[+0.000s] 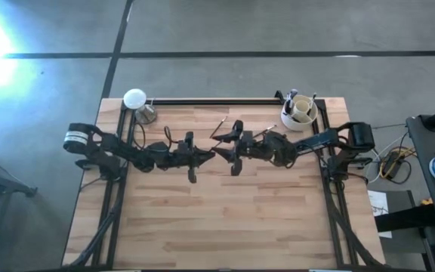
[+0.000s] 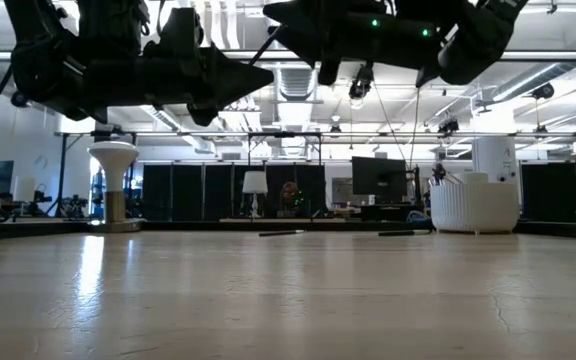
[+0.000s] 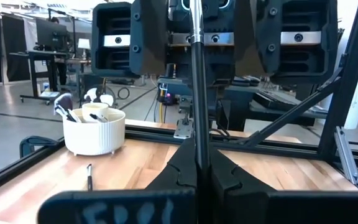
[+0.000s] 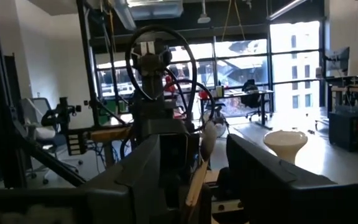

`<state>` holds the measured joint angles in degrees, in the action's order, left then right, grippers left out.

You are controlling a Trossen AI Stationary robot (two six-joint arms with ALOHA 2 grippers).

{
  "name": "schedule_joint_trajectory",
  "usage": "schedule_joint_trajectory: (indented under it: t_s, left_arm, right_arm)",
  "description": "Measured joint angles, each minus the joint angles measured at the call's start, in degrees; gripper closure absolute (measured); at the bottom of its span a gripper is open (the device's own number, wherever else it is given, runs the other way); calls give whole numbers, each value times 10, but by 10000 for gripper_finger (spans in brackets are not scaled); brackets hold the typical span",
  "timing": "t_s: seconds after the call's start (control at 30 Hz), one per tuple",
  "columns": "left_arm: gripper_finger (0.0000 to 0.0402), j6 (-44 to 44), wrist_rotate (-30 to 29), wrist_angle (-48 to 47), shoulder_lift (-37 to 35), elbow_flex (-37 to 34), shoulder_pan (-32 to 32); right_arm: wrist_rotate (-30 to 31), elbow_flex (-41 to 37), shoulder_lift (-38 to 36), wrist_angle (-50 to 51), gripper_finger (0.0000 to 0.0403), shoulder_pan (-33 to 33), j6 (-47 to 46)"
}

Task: Put items in baskets/containers
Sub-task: Put the black eyeshadow brush into the white organizer

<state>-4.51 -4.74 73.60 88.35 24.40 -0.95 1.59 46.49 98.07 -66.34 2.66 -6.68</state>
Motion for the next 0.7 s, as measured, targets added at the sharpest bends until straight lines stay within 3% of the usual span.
schedule_joint_trajectory:
  t_s: [0.3, 0.53, 0.7]
  left_arm:
    - [401, -4, 1, -2, 0, 0, 0]
    - [371, -27, -16, -12, -1, 0, -1]
    - [336, -31, -16, -24, -3, -2, 0]
  right_arm:
    - [-2, -1, -1, -1, 378, -2, 32]
    - [-2, -11, -15, 2, 388, -3, 44]
    - [4, -30, -80, 54, 389, -3, 65]
